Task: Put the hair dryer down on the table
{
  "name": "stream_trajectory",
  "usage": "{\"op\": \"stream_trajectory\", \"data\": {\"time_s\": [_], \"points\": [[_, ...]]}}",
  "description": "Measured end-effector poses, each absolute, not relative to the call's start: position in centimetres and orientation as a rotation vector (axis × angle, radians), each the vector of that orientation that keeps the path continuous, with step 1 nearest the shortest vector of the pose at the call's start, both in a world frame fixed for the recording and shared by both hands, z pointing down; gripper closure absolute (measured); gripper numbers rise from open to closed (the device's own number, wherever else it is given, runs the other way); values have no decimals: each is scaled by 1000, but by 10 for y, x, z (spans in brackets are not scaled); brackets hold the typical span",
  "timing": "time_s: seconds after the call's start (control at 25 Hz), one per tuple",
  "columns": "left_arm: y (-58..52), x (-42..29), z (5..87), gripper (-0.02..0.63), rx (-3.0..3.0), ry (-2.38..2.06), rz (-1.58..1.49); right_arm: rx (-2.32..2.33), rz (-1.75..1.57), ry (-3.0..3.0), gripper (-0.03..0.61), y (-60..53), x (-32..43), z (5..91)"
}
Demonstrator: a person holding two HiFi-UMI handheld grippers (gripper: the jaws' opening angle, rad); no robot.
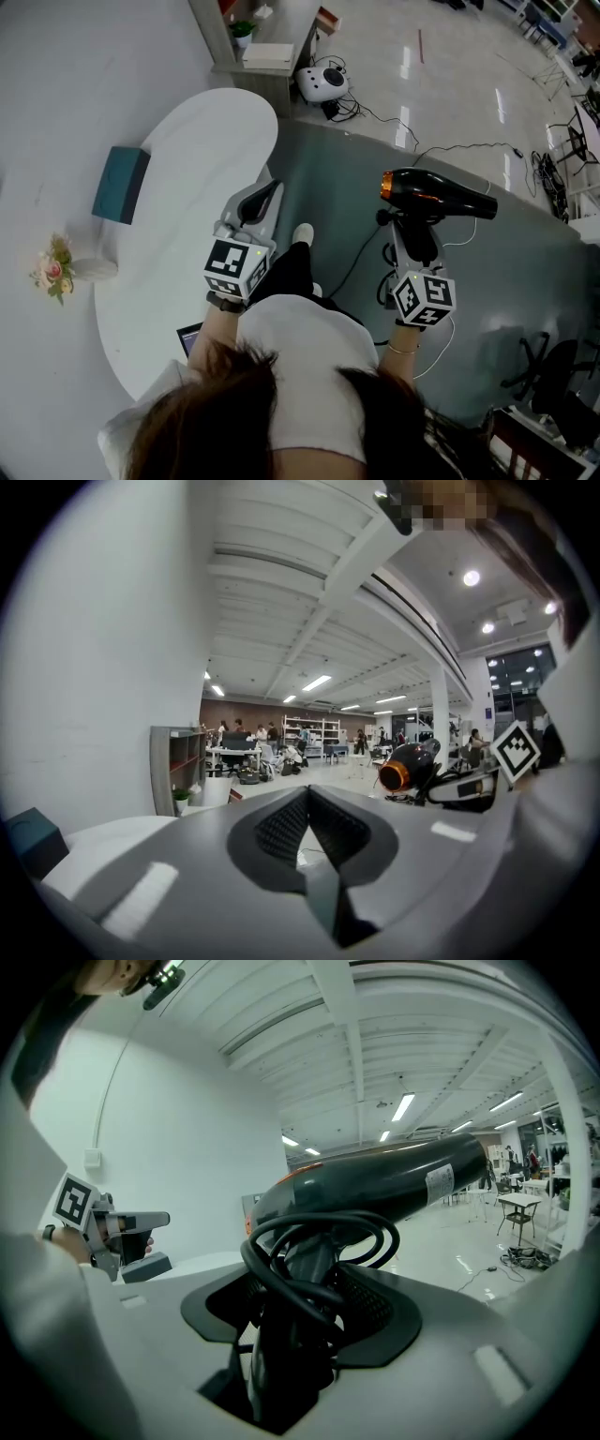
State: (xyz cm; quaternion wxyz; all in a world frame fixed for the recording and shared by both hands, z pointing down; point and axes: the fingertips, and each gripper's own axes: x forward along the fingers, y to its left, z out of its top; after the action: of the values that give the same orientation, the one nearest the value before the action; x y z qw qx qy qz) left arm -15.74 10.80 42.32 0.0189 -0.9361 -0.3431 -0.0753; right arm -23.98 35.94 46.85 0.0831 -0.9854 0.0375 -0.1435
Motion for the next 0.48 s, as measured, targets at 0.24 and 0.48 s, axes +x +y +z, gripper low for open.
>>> {"op": "stream_trajectory", "data": {"time_s": [0.24, 0.48], "points": [[117, -83, 413, 555, -2901, -1109, -202, -2949, -427, 85, 332, 362, -174, 461], [122, -12, 401, 555, -2899, -1129, -159, -2958, -405, 75, 333, 362, -110, 450]]}}
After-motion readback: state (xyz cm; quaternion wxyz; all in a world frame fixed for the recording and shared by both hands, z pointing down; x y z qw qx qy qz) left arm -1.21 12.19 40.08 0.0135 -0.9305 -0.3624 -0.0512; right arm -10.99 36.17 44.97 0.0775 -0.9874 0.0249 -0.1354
